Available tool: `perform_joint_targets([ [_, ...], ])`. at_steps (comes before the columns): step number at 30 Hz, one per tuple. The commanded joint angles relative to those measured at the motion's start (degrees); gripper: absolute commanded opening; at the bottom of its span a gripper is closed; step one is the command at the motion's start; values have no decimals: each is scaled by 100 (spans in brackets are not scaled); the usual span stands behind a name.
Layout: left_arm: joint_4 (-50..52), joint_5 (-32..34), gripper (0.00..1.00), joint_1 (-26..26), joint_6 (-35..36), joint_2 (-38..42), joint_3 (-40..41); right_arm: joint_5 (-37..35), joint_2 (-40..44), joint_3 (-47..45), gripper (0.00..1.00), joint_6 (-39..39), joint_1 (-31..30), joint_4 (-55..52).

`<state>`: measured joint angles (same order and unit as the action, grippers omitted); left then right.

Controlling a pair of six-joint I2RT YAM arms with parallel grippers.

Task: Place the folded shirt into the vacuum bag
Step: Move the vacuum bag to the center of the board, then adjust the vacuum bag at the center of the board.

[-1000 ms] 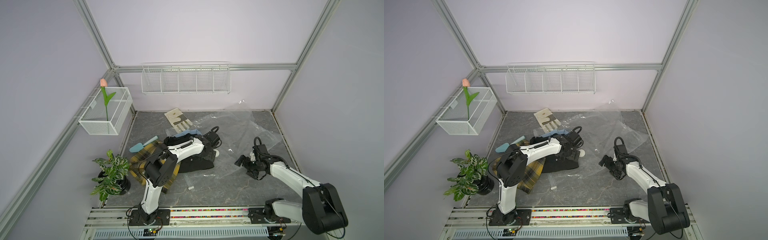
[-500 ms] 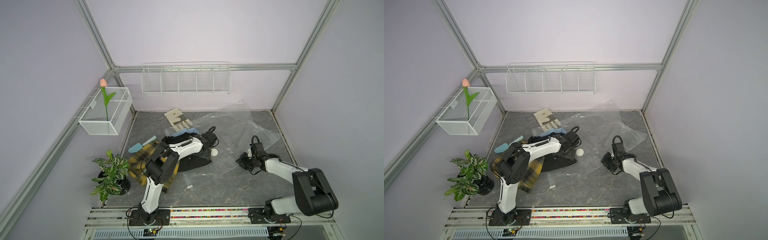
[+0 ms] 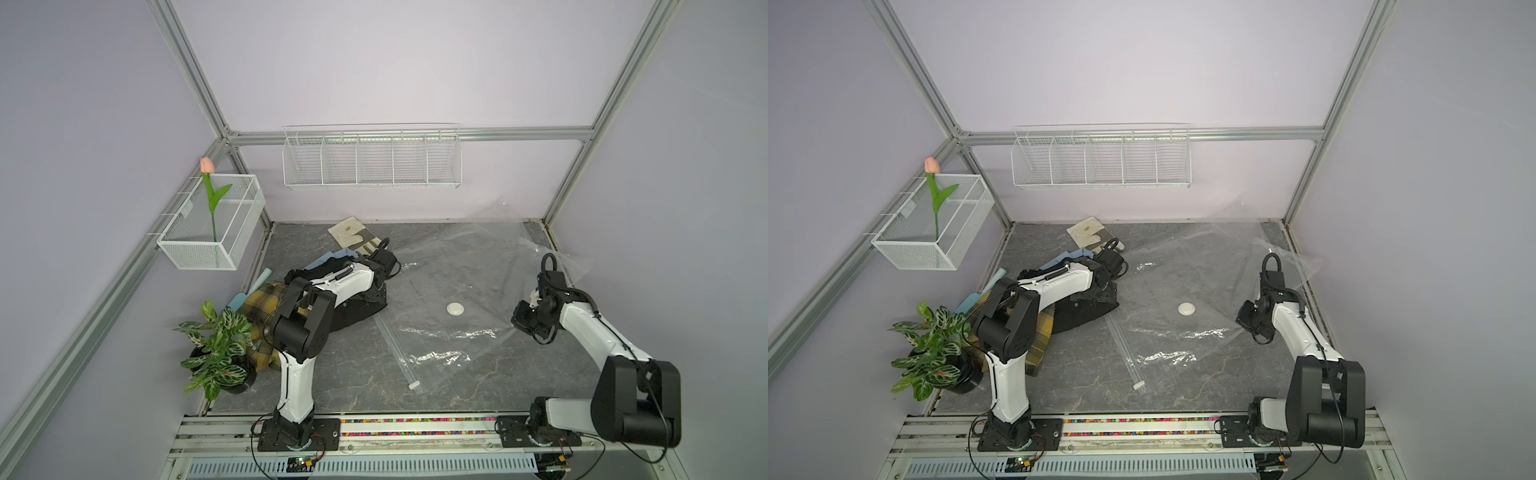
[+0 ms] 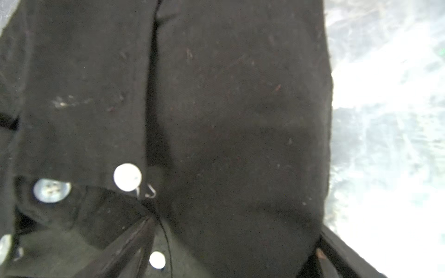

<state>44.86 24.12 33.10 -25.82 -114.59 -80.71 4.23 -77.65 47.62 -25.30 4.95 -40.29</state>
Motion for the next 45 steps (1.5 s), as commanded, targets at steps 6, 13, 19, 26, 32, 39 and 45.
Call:
perform_joint_targets([
  [6,202,-755,98,495,502,444,-727,-1587,-648,1214,46,516,-211,-593],
  [13,114,-1267,98,540,616,427,-1184,77,118,-38,75,-560,-397,-114],
  [19,26,-1222,99,540,789,230,-1573,585,808,-892,80,-1490,-982,37],
  [26,-299,-1600,99,541,625,-123,-1759,751,552,-1366,79,-2255,-1761,835],
  [32,-154,-1461,100,490,972,-566,-2343,419,115,-1109,64,-1936,-1783,907],
  [39,-65,-1487,100,312,1062,-1009,-2835,-133,-58,-568,13,-858,-1116,15],
  [45,104,-1548,100,162,1190,-1509,-3471,-1532,307,-136,7,-371,-856,-725],
])
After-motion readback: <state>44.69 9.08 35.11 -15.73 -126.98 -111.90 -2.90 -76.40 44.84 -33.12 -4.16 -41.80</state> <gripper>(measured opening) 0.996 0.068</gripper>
